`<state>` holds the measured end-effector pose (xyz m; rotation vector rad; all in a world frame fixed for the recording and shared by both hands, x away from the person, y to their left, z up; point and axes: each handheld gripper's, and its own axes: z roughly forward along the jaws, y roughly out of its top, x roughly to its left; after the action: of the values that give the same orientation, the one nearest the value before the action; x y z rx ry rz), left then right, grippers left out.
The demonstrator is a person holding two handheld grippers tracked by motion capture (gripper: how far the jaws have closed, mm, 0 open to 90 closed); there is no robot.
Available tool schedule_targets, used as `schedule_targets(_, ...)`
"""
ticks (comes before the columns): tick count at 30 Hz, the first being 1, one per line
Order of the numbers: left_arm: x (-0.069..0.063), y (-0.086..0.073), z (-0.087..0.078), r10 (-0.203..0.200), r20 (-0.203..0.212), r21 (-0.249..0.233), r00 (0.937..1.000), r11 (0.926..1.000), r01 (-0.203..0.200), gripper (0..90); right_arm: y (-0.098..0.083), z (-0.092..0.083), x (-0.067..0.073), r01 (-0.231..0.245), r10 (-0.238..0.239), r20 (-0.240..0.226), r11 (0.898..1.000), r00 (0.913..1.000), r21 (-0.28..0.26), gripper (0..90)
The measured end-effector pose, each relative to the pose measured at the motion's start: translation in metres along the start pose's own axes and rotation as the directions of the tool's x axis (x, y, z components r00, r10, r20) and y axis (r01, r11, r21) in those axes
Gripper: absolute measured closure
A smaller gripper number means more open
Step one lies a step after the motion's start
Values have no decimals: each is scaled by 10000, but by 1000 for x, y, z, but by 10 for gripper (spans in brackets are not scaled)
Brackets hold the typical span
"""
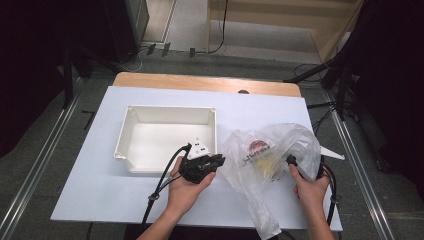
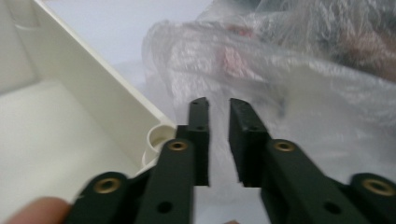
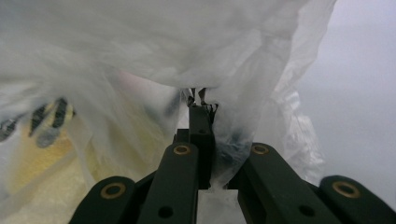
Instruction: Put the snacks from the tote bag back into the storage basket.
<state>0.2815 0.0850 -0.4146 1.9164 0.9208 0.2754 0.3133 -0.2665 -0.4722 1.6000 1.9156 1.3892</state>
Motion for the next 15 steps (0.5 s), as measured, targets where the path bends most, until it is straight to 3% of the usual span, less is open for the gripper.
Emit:
schedule_targets(2,-4,3,-4,-72,70,-437,9999,9990,75,630,1,-3,2,7,-12,-178,9996,9998,-286,886)
schedule_targets(8,-23,19,-20,-65,1136,-1625,9935,9864,251,381,4,-10,6,36,-54,-216,9968,9998,-795,886)
schedule_targets(11,-38,25,-19,106,1587,-1759,9873,9842,177,245,6,-12,10,116,-137,-216,9957,9997,-921,885)
schedule_targets(15,-66,25,-2,891,1813,-1308,9794,9892,-658,139,7,-11,17,236,-272,-317,9938,9991,-1084,885)
